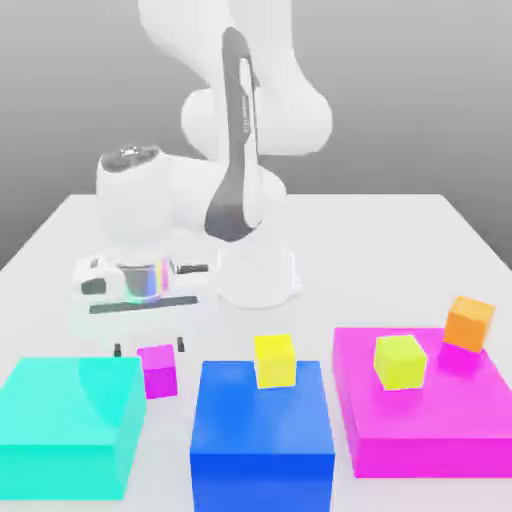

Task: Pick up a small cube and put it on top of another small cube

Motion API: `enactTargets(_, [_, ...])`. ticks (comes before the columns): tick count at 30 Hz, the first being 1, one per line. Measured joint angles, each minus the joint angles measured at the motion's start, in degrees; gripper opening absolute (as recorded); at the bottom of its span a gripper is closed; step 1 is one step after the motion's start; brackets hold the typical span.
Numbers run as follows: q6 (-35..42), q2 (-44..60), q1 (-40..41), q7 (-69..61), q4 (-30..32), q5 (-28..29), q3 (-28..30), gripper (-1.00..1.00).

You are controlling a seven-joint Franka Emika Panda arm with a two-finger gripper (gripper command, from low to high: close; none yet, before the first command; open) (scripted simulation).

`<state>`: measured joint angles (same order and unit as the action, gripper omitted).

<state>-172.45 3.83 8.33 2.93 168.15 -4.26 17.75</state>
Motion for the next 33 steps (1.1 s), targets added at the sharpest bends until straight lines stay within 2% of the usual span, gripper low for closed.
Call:
enactTargets(4, [-3.0, 3.53, 5.34, -4.85, -0.5, -6.61, -6.95, 0.0])
enactTargets(9, [-6.99, 7.83, 14.21, -7.51, -0.58, -9.31, -16.13, 0.0])
enactTargets(10, [-7.67, 8.56, 15.51, -7.8, -0.53, -9.45, -17.35, -1.0])
enactTargets(16, [-7.9, 8.91, 16.21, -7.76, -0.51, -9.31, -17.97, -1.0])
enactTargets(20, [-5.82, 6.61, 12.51, -6.2, -0.58, -7.9, -14.22, -1.0])
enactTargets(27, [-0.49, 0.5, 6.84, 1.25, -0.06, 1.79, -6.17, -1.0])
enactTargets(33, [3.83, -4.7, 7.74, 5.12, 0.95, 7.71, -5.13, -1.0])
